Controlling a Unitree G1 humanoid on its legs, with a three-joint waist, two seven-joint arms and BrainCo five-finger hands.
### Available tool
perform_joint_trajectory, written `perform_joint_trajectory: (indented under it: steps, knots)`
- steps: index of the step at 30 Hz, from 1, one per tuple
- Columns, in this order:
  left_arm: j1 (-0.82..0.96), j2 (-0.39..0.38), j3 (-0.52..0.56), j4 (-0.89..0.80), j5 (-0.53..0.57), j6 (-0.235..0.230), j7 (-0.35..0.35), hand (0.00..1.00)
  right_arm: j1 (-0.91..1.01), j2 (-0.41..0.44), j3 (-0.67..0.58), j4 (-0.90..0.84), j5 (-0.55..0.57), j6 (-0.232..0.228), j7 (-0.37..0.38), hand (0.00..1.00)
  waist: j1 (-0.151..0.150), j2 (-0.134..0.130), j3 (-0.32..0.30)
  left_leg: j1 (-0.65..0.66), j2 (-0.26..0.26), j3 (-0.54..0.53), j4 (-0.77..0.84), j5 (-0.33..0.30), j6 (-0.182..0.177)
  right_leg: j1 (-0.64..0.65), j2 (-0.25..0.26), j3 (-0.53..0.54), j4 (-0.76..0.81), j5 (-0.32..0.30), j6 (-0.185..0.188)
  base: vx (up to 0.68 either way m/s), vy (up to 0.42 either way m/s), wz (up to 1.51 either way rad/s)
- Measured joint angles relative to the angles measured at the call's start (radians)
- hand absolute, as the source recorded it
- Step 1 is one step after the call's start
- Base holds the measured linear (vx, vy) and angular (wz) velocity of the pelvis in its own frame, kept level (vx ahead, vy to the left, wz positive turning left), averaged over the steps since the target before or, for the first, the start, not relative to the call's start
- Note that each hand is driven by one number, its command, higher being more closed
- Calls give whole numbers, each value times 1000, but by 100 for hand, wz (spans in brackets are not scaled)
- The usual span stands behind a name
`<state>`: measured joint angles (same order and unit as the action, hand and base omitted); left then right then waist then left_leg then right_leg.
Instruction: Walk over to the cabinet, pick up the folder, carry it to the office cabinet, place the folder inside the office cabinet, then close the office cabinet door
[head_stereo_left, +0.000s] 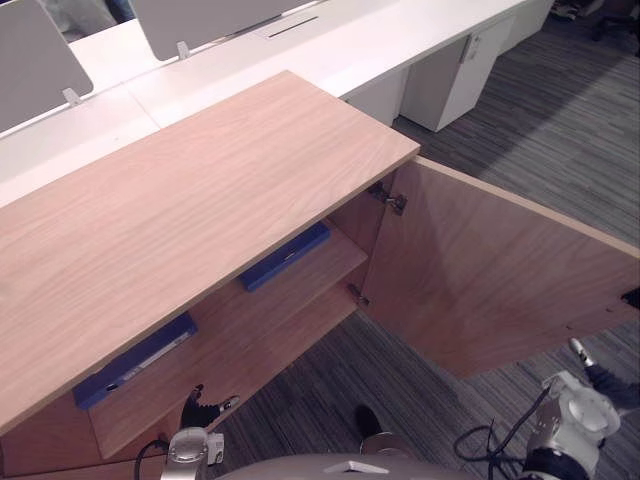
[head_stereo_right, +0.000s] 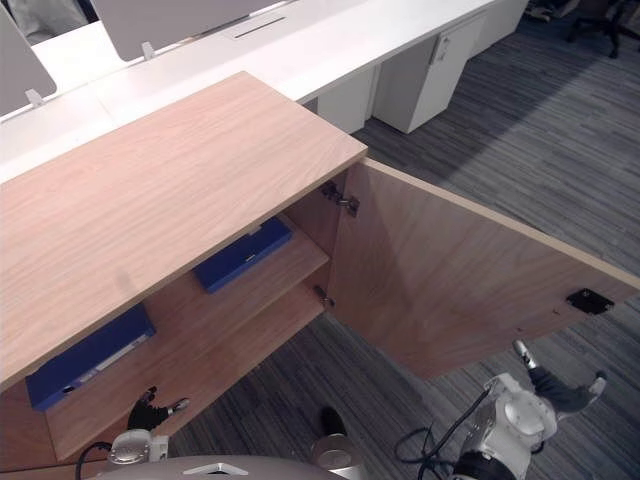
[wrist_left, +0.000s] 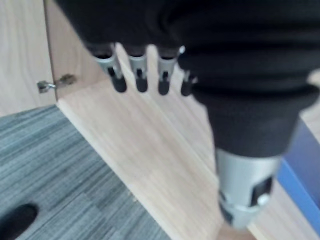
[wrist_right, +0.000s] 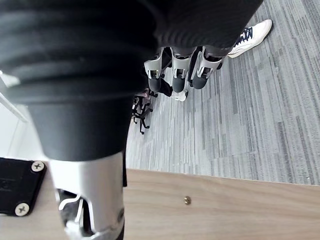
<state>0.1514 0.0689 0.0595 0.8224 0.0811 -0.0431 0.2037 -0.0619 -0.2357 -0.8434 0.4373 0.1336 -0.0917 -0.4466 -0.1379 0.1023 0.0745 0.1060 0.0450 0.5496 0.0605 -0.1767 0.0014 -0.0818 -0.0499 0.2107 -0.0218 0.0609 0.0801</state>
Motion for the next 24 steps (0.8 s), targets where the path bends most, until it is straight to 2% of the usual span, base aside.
perform_joint_trajectory:
  steps: [4, 5, 6, 9, 16, 24]
  knots:
    - [-1, -1, -32, -27, 0, -11, -16, 0, -25, -83, 27, 60, 41, -10, 15, 0, -8, 6, 19, -6, 0, 11, 8, -5, -2, -12, 0, 7, 1, 1, 2, -86, -69, -16]
    - [1, -2, -49, -26, -1, -11, -24, 0, -37, -159, 82, 94, 59, -13, 50, 0, -19, 19, 30, -16, 0, 28, 10, -5, -2, -27, 1, 22, -2, 8, 12, -112, -99, -23]
    - [-1, -2, -57, -26, -1, -13, -30, 0, -41, -181, 92, 99, 61, -13, 67, 0, -26, 27, 35, -20, 0, 28, 13, -5, -2, -28, 1, 22, -3, 10, 16, -119, -126, -21]
    - [-1, -4, -68, -26, -1, -22, -35, 0, -48, -222, 116, 134, 65, -13, 80, 0, -32, 35, 37, -20, 2, 29, 17, -5, -2, -30, 4, 23, -6, 12, 19, -53, -70, -2]
    - [1, -3, -101, -25, -1, -30, -37, 0, -72, -329, 239, 176, 74, -13, 166, 0, -38, 37, 50, -37, 3, 31, 24, -5, -3, -35, -2, 25, -34, 33, 26, -57, -62, -2]
    - [6, -3, -112, -24, 1, -43, -42, 0, -103, -386, 380, 216, 33, -13, 228, 0, -40, 39, 54, -53, 3, 31, 24, -5, -3, -51, -2, 22, -34, 38, 29, -29, -53, -1]
